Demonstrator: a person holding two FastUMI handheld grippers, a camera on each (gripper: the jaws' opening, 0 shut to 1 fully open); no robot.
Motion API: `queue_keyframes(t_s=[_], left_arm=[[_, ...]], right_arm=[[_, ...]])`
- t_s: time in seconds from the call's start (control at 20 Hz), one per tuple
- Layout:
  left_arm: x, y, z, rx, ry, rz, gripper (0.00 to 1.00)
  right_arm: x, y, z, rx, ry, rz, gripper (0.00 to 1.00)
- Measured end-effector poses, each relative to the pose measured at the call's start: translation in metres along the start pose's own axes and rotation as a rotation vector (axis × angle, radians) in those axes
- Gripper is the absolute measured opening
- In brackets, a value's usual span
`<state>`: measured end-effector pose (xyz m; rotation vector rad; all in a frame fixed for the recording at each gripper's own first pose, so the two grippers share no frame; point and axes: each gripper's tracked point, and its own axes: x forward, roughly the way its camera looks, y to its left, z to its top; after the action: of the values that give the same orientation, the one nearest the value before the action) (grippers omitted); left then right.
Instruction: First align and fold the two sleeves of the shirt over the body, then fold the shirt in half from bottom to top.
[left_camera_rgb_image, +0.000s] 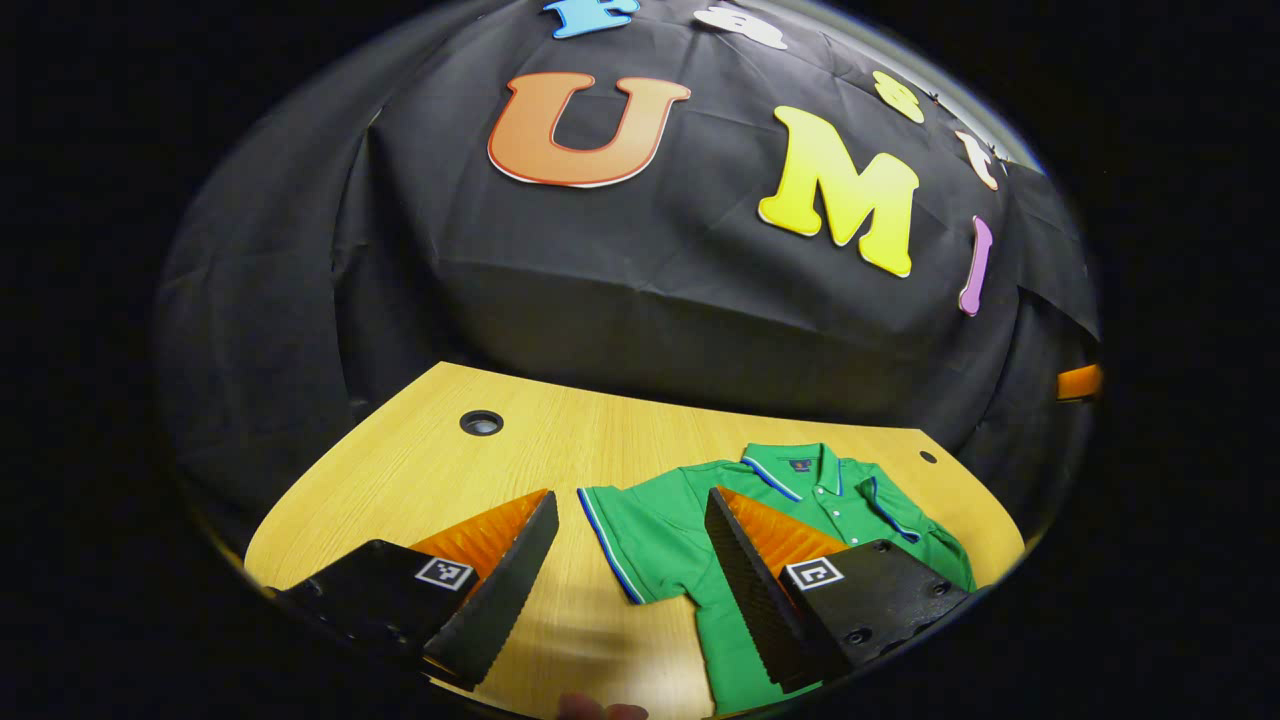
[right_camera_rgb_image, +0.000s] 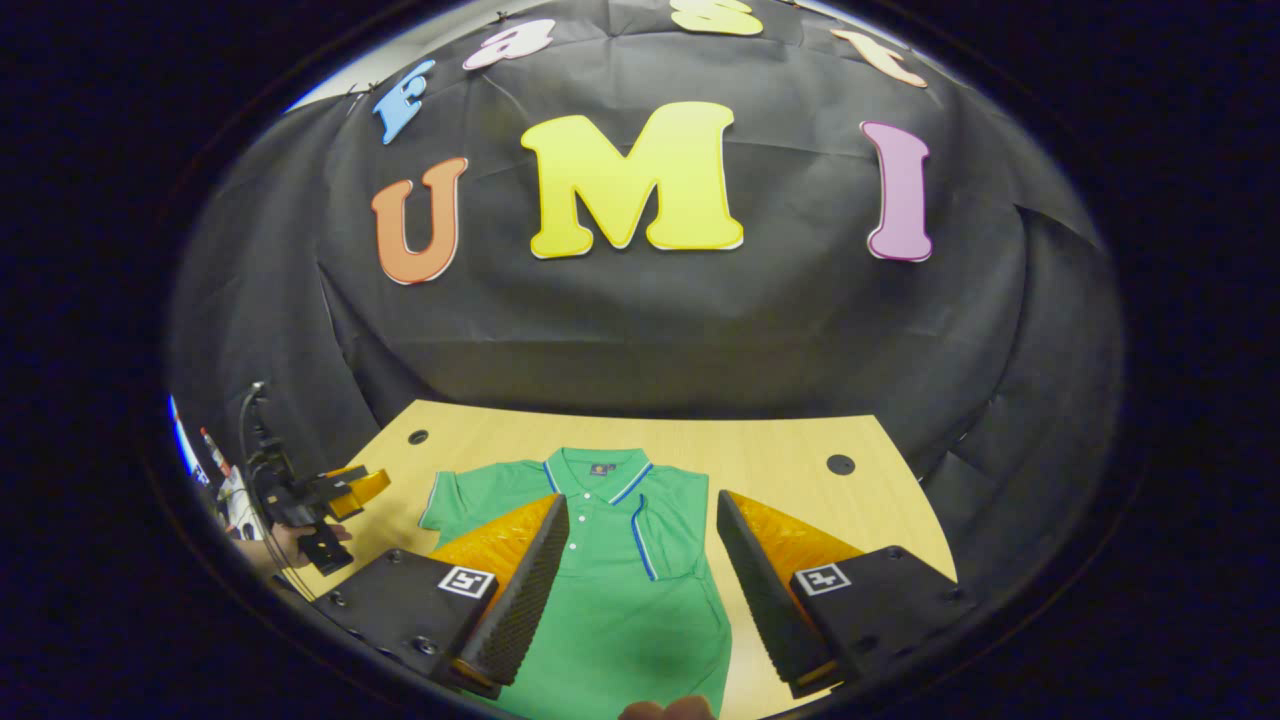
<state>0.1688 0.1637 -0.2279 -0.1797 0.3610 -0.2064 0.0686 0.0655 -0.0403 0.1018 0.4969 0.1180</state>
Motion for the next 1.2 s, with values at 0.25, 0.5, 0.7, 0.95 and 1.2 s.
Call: queue_keyframes(t_s=[0.25,0.5,0.7,0.95,1.2], left_arm=[[0.061,0.022,-0.01,-0.016,0.029,-0.024,0.98],[0.101,0.022,-0.034,0.124,0.107,-0.07,0.97],[0.113,0.018,-0.041,0.191,0.14,-0.104,0.97],[0.117,0.01,-0.07,0.268,0.3,-0.126,0.96],[0.121,0.016,-0.067,0.263,0.29,-0.111,0.89]], right_arm=[[-0.024,0.007,-0.017,0.06,0.031,0.027,0.9],[-0.022,0.009,-0.046,0.12,0.094,0.025,0.96],[-0.013,0.004,-0.051,0.283,0.131,0.039,0.93],[-0.009,0.007,-0.051,0.334,0.127,0.067,0.97],[-0.012,0.001,-0.052,0.385,0.111,0.079,0.97]])
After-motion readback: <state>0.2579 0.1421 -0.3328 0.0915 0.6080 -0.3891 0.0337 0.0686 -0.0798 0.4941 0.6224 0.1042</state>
